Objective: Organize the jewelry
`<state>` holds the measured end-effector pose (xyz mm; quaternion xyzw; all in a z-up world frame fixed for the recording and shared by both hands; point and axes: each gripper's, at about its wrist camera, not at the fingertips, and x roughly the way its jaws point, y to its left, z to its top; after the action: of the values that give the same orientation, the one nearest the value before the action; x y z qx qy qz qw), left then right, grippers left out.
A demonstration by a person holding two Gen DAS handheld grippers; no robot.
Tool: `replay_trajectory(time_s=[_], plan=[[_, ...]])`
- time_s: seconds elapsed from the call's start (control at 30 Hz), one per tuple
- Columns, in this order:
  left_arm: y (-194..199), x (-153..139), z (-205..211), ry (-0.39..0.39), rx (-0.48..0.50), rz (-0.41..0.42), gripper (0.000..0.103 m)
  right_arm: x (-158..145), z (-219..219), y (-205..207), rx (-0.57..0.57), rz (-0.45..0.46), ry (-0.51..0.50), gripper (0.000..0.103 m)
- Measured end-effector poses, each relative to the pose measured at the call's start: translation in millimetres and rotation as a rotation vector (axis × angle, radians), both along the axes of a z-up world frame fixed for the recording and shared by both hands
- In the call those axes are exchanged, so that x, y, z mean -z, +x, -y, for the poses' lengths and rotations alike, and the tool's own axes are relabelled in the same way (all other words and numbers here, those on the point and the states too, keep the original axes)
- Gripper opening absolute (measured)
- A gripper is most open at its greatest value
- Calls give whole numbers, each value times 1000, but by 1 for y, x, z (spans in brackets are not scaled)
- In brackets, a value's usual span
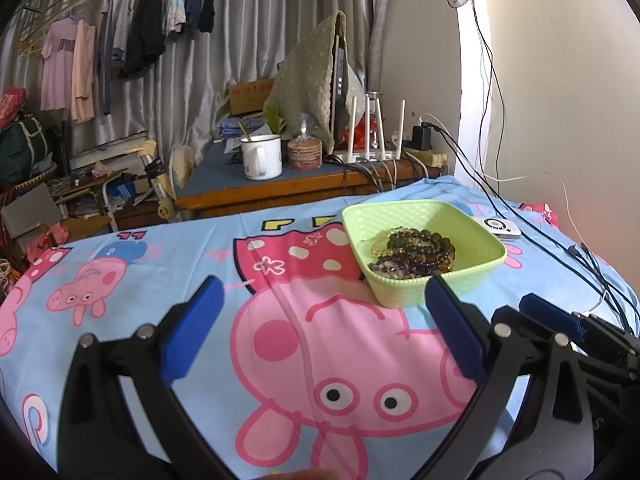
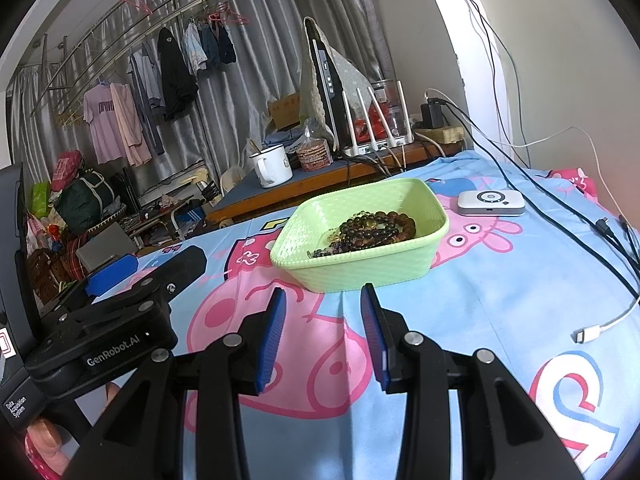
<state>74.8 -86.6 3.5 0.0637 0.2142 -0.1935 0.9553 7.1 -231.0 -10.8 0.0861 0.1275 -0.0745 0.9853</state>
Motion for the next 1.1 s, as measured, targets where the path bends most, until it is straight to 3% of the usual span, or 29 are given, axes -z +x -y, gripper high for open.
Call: replay_trajectory(time_s=[1.1], plan=[[0, -2, -3, -19, 24, -9, 96, 9, 4, 2, 6, -4, 10, 6]])
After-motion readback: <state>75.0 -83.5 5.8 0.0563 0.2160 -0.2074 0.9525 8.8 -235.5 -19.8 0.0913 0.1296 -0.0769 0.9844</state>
